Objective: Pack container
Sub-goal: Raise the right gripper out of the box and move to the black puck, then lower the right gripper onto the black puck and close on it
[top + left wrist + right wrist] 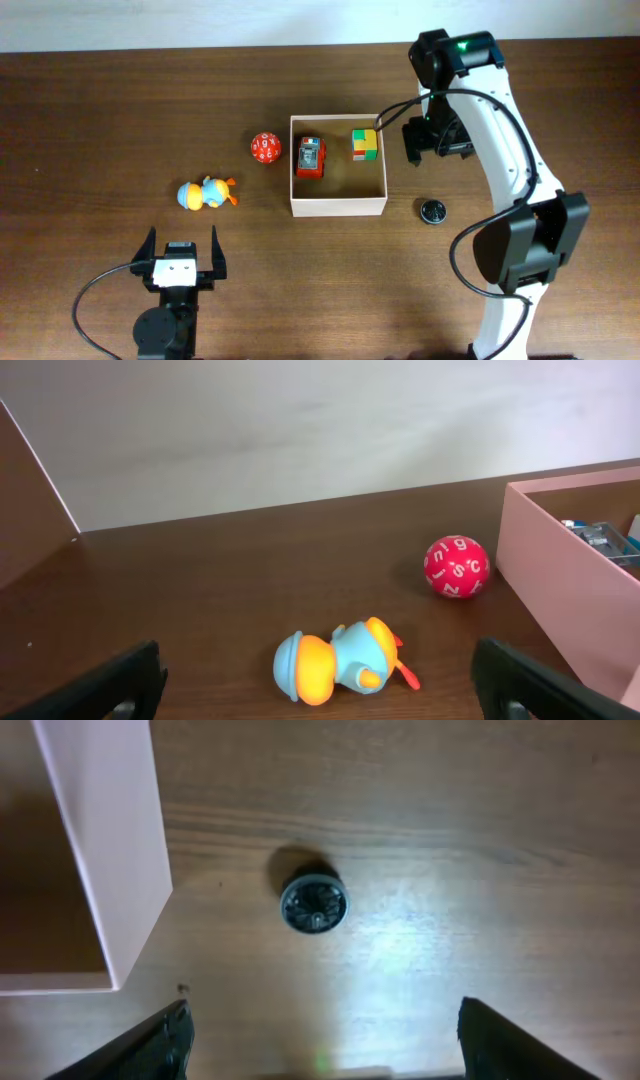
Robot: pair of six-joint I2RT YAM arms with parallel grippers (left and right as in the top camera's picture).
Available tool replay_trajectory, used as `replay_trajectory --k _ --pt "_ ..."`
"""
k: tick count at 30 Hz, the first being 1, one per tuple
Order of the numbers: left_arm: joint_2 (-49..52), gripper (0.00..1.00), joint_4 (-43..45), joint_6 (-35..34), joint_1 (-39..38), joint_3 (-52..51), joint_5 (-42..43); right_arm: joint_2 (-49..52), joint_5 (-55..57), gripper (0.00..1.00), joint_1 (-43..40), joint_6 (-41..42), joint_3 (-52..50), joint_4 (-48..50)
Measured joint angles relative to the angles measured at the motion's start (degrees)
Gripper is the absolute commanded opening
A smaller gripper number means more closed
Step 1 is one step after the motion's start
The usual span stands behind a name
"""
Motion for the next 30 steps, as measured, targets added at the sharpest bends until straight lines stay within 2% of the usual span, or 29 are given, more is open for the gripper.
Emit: replay_trajectory --k 15,22,30 --pt "0.0 0.99 0.0 0.0 0.0 0.0 0.0 -0.9 -0.2 0.78 -0.4 3.1 -21.2 12.7" --pt "0.0 0.99 0.0 0.0 0.0 0.0 0.0 -0.9 -2.0 0.73 -2.0 3.3 -26.6 17.4" --pt "0.0 0.99 0.0 0.0 0.0 0.0 0.0 -0.9 -5.8 0.73 -3.3 3.3 -32.9 24.1"
